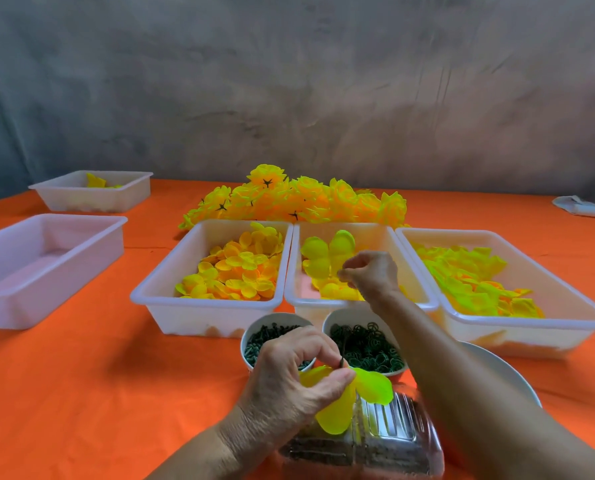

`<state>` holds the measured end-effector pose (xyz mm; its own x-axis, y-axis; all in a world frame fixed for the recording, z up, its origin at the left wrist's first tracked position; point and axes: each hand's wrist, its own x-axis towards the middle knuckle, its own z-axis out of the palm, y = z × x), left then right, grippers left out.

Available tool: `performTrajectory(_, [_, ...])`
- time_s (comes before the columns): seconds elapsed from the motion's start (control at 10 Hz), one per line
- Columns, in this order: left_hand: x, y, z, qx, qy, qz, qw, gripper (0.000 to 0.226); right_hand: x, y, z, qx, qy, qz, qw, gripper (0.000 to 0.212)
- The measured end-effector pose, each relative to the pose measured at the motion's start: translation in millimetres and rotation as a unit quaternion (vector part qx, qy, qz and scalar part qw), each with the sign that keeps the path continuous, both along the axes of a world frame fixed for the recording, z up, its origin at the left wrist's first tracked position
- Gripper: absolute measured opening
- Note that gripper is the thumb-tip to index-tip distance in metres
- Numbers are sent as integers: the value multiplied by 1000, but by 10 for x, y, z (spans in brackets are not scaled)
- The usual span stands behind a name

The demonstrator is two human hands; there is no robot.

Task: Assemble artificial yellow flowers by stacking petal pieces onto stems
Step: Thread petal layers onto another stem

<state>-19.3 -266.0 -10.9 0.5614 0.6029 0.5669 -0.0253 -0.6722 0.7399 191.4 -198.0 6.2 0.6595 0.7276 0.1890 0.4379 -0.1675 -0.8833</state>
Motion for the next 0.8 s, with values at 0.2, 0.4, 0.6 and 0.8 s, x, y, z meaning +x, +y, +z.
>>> performTrajectory(0.2, [30, -12, -9, 19, -32, 15, 999, 24, 41, -221, 51, 74, 155, 44, 984, 31])
performTrajectory(0.4, [12, -30, 8, 10, -44, 17, 999, 23, -52, -525, 184, 120, 169, 85, 975, 5])
performTrajectory(0.6, [-15, -28, 5, -56, -15, 6, 998, 7, -219, -928, 338, 137, 161, 143, 967, 5])
performTrajectory(0.8, [-74, 0, 97, -58, 4, -13, 998, 20, -357, -1157, 363, 155, 153, 185, 958, 7])
